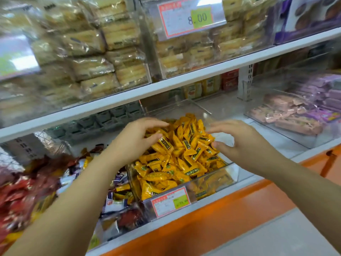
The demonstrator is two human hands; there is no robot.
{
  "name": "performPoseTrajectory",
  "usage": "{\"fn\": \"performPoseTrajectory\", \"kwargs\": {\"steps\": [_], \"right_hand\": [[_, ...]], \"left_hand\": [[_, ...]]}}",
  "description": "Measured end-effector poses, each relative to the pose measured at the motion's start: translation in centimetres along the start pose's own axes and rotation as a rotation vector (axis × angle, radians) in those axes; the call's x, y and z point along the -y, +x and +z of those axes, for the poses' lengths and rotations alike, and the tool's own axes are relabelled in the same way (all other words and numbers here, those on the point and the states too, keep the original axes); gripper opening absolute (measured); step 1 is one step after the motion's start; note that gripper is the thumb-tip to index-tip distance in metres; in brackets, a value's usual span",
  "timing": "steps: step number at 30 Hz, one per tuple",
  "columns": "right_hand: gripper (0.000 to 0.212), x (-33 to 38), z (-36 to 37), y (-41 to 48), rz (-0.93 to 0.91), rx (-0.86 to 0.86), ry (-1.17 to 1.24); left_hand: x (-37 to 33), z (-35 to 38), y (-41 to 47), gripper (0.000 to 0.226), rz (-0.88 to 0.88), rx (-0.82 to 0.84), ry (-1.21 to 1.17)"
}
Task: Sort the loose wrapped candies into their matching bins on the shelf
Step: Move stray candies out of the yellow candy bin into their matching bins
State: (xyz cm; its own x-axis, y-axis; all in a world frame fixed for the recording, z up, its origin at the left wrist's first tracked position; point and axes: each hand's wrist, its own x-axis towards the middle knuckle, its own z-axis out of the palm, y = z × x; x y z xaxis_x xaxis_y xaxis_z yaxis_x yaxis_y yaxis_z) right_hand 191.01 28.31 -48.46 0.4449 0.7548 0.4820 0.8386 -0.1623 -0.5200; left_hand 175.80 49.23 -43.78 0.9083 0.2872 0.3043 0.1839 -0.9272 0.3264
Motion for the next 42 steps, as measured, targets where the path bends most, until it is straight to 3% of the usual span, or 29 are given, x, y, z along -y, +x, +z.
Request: {"fn": "performPoseTrajectory", "kwargs": {"steps": [2,7,14,18,22,26,32,36,39,42], "right_hand": [[0.028,1.8,1.1,0.6,-0.080,0.064,-0.037],[0.039,6.4,4.5,2.6,-0.193,0.408,0.039],[0.061,8.0,9.5,7.4,-0.334,0.832,-0.336],[0.051,7.1,9.7,9.0,-0.438,0.847,-0.471],[0.040,5.7,8.8,10.2,-0.411,0.784,-0.402],[0.031,3.7,6.6,10.6,-0.345,0.701,-0.490],[0.035,1.3,3.0,9.3,-0.217,0.691,-0.609],[0.043,0.7,1.9,7.7,-0.177,0.781,-0.721],[0.046,1.9,1.3,7.1,-0.185,0.749,-0.646],[0.030,3.6,2.6,7.3,-0.238,0.717,-0.551]], "left_hand": [[0.7,0.0,-2.3,0.031,-0.087,-0.084,-0.072],[2.2,1.7,-6.2,0.029,-0.168,-0.243,-0.147],[4.1,2.4,-7.5,0.030,-0.196,-0.244,-0.320],[4.8,2.5,-7.4,0.029,-0.218,-0.216,-0.360],[4.9,2.4,-7.5,0.030,-0.210,-0.210,-0.389],[4.5,2.3,-7.6,0.029,-0.238,-0.201,-0.415],[4.3,2.5,-7.5,0.033,-0.247,-0.220,-0.398],[4.1,2.6,-7.5,0.035,-0.247,-0.230,-0.398],[4.1,2.6,-7.4,0.035,-0.251,-0.233,-0.388],[3.9,2.6,-7.5,0.034,-0.261,-0.219,-0.379]]}}
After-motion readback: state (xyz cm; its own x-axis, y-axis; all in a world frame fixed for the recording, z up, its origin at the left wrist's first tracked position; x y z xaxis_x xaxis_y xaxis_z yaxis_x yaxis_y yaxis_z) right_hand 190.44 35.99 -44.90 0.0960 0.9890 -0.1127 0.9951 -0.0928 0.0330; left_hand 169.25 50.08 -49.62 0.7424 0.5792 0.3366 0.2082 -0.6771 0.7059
